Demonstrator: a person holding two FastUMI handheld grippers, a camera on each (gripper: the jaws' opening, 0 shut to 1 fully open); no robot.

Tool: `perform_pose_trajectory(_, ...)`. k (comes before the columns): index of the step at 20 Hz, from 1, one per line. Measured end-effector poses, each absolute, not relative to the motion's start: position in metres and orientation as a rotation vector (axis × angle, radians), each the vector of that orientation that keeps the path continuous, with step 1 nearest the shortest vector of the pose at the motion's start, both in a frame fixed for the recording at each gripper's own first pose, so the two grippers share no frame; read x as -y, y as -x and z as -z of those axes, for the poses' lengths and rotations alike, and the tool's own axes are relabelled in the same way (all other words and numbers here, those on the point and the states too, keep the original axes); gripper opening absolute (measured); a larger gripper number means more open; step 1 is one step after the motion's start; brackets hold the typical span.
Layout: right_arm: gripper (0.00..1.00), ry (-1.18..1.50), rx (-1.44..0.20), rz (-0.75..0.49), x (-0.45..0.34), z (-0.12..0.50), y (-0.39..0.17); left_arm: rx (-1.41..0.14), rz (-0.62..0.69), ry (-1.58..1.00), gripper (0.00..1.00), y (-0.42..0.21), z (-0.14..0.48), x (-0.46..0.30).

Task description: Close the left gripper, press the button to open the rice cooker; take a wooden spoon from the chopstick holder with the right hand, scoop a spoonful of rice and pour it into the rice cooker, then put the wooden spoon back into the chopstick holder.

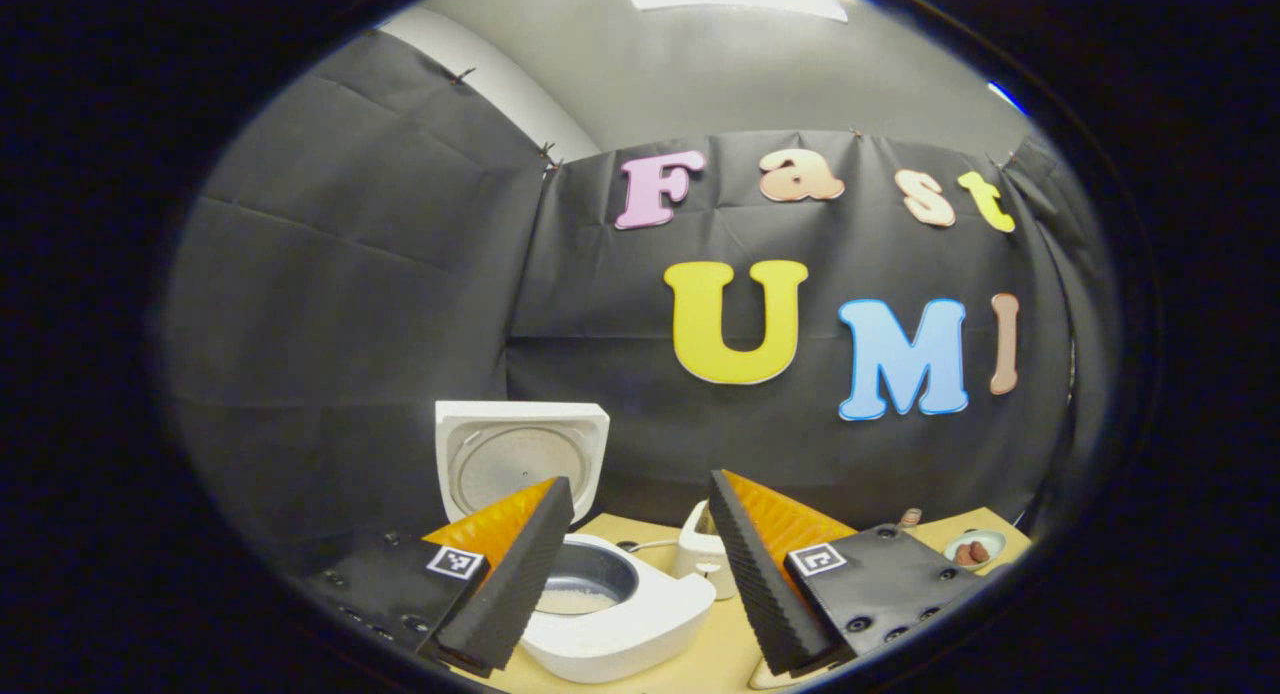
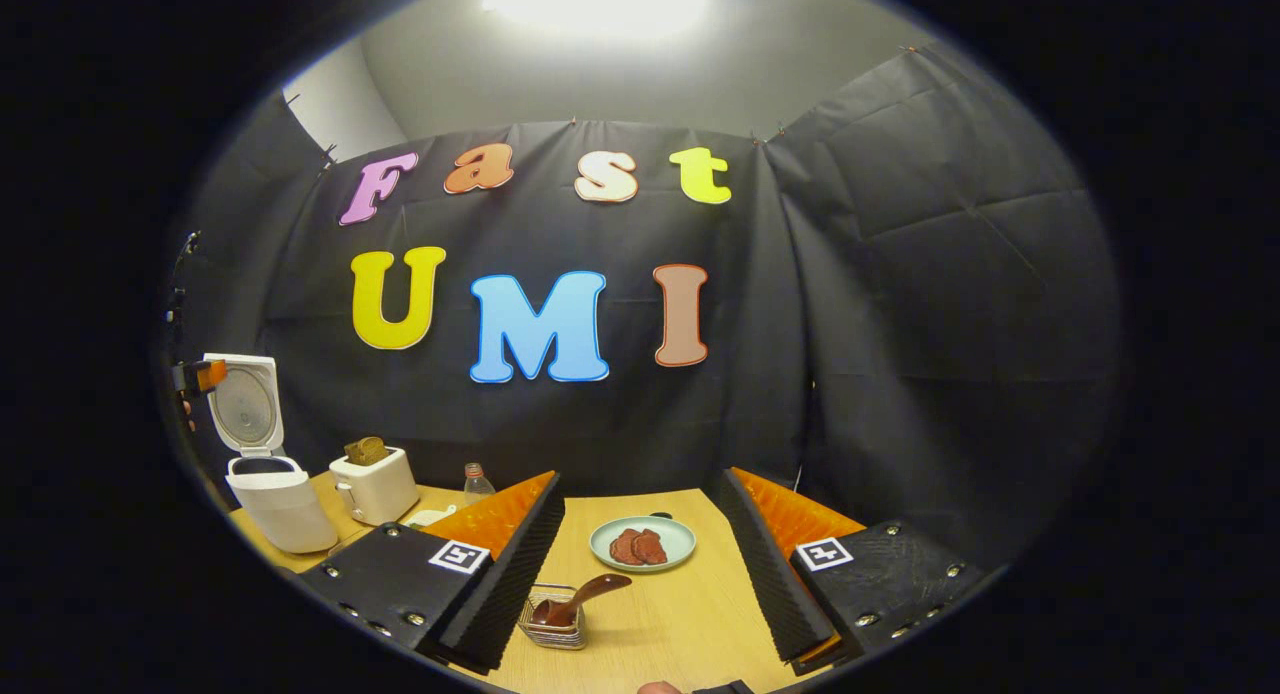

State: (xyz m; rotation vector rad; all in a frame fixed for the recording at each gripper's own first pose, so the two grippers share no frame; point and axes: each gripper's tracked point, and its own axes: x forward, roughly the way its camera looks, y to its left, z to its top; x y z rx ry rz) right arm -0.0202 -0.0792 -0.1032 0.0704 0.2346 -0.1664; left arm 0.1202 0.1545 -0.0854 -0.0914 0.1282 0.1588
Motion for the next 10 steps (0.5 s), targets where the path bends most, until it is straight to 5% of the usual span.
perform_pose_trajectory(10,0.96,-0.211,-0.318,0.099,0.083,0.168,-0.016,-0.082,-0.091,0.066,0.98,-0.047,0.038,-0.076)
